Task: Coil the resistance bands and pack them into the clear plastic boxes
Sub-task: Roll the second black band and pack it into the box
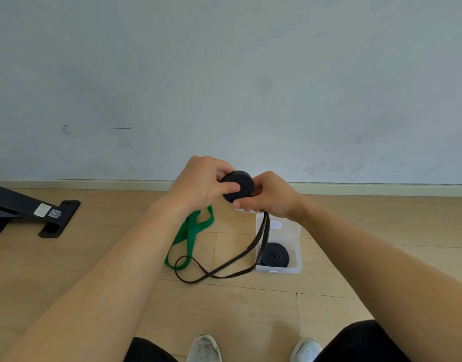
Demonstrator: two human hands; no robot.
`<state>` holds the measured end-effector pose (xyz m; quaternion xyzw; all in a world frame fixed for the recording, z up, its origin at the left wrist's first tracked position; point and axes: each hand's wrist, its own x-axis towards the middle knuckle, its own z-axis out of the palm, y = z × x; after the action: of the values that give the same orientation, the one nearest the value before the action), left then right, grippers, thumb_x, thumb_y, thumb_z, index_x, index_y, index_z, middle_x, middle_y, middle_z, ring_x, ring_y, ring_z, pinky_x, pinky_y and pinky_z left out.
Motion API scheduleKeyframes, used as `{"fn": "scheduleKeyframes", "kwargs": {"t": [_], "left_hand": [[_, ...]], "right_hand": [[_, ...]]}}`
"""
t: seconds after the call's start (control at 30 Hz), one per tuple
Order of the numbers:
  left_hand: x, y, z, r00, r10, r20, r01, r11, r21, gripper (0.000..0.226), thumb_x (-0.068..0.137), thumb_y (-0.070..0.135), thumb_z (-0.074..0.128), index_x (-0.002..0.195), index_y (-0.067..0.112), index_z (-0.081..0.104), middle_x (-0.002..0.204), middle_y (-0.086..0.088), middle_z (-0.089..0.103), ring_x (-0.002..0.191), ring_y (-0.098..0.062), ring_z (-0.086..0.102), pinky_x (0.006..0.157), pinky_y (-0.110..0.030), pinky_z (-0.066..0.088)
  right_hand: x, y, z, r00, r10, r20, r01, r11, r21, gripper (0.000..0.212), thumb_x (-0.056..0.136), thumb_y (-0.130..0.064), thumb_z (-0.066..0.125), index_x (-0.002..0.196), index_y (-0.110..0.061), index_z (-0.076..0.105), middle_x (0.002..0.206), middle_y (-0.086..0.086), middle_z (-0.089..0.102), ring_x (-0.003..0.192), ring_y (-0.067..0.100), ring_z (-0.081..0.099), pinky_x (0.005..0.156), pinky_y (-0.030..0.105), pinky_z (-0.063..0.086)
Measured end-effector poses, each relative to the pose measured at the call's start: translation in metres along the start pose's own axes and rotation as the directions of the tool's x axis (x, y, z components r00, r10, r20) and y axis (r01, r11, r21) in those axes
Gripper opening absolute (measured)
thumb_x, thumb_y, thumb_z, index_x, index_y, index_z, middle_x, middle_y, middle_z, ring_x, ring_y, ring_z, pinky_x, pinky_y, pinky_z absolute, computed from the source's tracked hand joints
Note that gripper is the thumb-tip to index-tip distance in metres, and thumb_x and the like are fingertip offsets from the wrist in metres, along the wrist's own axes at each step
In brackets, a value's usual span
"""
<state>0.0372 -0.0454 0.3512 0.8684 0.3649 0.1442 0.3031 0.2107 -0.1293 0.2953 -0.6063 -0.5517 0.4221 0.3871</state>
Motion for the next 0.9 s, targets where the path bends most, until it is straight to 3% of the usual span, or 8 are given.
{"fn": "scheduleKeyframes", "kwargs": {"t": [0.1,0.17,0.27,0.37,0.5,0.63,0.73,0.9], "left_hand": [[-0.001,0.0,0.005,0.998,-0.008,-0.059,0.007,1.0,-0.012,0.02,0.086,0.026,0.079,0.106,0.025,0.077,0.088,0.011,0.076,0.087,-0.004,0.071,0.079,-0.019,0.053],[-0.005,-0.004,0.014,0.993,-0.065,-0.103,0.041,0.975,-0.218,0.021,0.088,0.021,0.078,0.108,0.023,0.076,0.092,0.012,0.076,0.09,-0.002,0.071,0.082,-0.017,0.053],[-0.014,-0.009,0.033,0.976,-0.212,-0.042,0.123,0.705,-0.698,0.025,0.091,0.015,0.074,0.116,0.013,0.072,0.104,-0.005,0.078,0.103,-0.019,0.073,0.096,-0.036,0.057],[-0.013,-0.003,0.042,0.947,-0.314,-0.062,0.117,0.521,-0.846,0.02,0.093,0.012,0.071,0.113,0.01,0.072,0.103,-0.012,0.078,0.103,-0.025,0.074,0.095,-0.037,0.056],[-0.008,-0.004,0.028,0.958,-0.267,-0.102,0.108,0.668,-0.737,0.019,0.089,0.009,0.074,0.108,0.012,0.074,0.098,-0.007,0.079,0.092,-0.021,0.076,0.08,-0.028,0.06],[-0.005,-0.011,0.015,0.965,-0.238,-0.114,0.115,0.767,-0.631,0.018,0.085,0.01,0.079,0.101,0.019,0.075,0.095,-0.004,0.08,0.092,-0.021,0.077,0.084,-0.034,0.06],[-0.003,-0.014,0.011,0.969,-0.205,-0.138,0.105,0.847,-0.522,0.021,0.083,0.015,0.081,0.103,0.017,0.076,0.095,-0.001,0.08,0.089,-0.017,0.077,0.085,-0.033,0.06],[-0.004,-0.013,0.004,0.977,-0.155,-0.148,0.084,0.914,-0.398,0.021,0.084,0.018,0.082,0.104,0.019,0.076,0.092,0.004,0.079,0.084,-0.006,0.075,0.087,-0.026,0.057]], "right_hand": [[-0.001,-0.001,0.001,1.0,-0.003,-0.01,0.003,1.0,0.007,0.03,0.084,-0.021,0.081,0.073,0.005,0.069,0.058,0.007,0.062,0.052,0.017,0.049,0.06,0.026,0.043],[-0.003,-0.002,-0.001,1.0,-0.007,-0.015,0.009,0.996,0.09,0.027,0.086,-0.016,0.079,0.078,0.008,0.07,0.06,0.007,0.063,0.051,0.016,0.048,0.057,0.024,0.042],[-0.004,-0.005,0.0,0.999,-0.024,-0.039,0.033,0.972,0.232,0.029,0.09,-0.013,0.075,0.093,0.015,0.069,0.064,0.009,0.062,0.052,0.015,0.047,0.053,0.021,0.042],[-0.002,-0.007,0.001,0.997,-0.007,-0.078,0.03,0.951,0.307,0.032,0.091,-0.014,0.074,0.097,0.017,0.067,0.064,0.007,0.059,0.054,0.014,0.047,0.054,0.021,0.043],[-0.002,-0.009,-0.001,0.999,-0.014,-0.049,0.024,0.979,0.2,0.02,0.087,-0.012,0.078,0.094,0.006,0.073,0.066,0.005,0.064,0.058,0.013,0.053,0.062,0.021,0.046],[-0.002,-0.009,-0.009,1.0,-0.022,0.004,0.022,0.999,0.044,0.013,0.086,-0.015,0.079,0.092,-0.004,0.078,0.075,0.018,0.072,0.066,0.017,0.061,0.075,0.029,0.054],[-0.002,-0.008,-0.013,1.0,-0.023,0.015,0.024,0.997,-0.073,0.014,0.088,-0.019,0.076,0.085,-0.006,0.078,0.077,0.01,0.076,0.068,0.016,0.067,0.084,0.037,0.057],[-0.001,-0.009,-0.005,0.999,-0.053,0.0,0.053,0.994,-0.095,0.014,0.093,-0.014,0.07,0.091,-0.003,0.078,0.08,0.005,0.078,0.07,0.018,0.071,0.066,0.024,0.054]]}}
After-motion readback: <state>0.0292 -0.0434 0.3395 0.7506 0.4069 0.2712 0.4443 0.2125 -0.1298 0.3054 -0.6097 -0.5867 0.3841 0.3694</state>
